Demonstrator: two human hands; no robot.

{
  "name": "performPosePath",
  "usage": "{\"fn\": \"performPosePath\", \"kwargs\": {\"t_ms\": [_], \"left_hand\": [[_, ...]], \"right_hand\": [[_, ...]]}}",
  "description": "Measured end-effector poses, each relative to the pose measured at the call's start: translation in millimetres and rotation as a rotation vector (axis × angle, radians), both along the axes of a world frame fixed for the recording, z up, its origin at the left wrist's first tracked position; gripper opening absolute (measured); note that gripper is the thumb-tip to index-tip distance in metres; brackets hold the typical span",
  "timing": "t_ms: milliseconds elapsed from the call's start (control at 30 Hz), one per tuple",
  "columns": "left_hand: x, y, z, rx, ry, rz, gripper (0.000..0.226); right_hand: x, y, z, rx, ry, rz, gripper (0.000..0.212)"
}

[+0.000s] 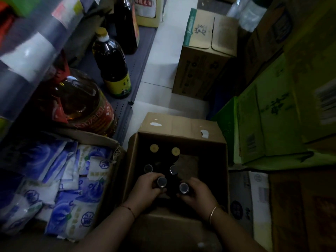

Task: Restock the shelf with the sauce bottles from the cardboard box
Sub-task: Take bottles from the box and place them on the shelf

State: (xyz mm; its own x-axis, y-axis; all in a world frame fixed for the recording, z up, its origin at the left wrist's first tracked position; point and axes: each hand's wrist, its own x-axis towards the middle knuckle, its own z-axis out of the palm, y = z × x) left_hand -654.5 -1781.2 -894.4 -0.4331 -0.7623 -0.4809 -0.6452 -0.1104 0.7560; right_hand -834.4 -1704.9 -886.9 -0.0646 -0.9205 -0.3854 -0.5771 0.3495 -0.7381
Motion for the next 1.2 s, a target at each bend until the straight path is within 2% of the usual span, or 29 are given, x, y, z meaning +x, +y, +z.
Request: {"fn": "performPosePath", "kwargs": {"t_ms": [133, 233, 467, 600, 667, 733, 867, 933, 1033, 1200], "left_hand": [[0.9, -3.9, 72.1, -0.067, 0.068, 0.034, 0.036], [3.1, -6.8, 142.5, -0.111, 0.117, 0.052, 0.033], [11.3, -28.7, 337.5, -0.291, 0.18, 0.132, 0.028], [16.7, -42.5, 468.2, -0.517, 0.208, 0.186, 0.041], [20.4, -47.6, 534.5, -0.611, 0.228, 0.217, 0.04], [25.5, -50.8, 599.3, -0.689, 0.269, 0.254, 0.024], [42.3, -44.8, 718.7, -0.814, 0.368, 0.313, 0.024], [52.1, -37.8, 766.5, -0.861, 0.393, 0.354, 0.018], [69.3, -36.6, 824.3, -0.904, 0.444, 0.43, 0.018], [102.0, -31.5, 880.6, -0.995, 0.46, 0.517, 0.021]], "right_hand": [[-8.0, 0.7, 58.5, -0.05, 0.027, -0.098, 0.02], [-7.6, -2.4, 124.5, -0.077, 0.047, -0.17, 0.031], [5.7, -16.5, 326.2, -0.264, 0.071, -0.299, 0.034], [14.3, -35.9, 456.0, -0.444, 0.059, -0.29, 0.025], [17.4, -46.7, 520.3, -0.536, 0.017, -0.276, 0.019], [21.9, -57.0, 583.0, -0.621, -0.032, -0.246, 0.017], [35.7, -73.4, 693.0, -0.764, -0.159, -0.189, 0.036], [43.8, -78.8, 737.0, -0.804, -0.244, -0.132, 0.032], [62.9, -88.3, 791.7, -0.846, -0.41, -0.075, 0.014], [104.8, -105.7, 847.4, -0.845, -0.62, 0.025, 0.018]]}}
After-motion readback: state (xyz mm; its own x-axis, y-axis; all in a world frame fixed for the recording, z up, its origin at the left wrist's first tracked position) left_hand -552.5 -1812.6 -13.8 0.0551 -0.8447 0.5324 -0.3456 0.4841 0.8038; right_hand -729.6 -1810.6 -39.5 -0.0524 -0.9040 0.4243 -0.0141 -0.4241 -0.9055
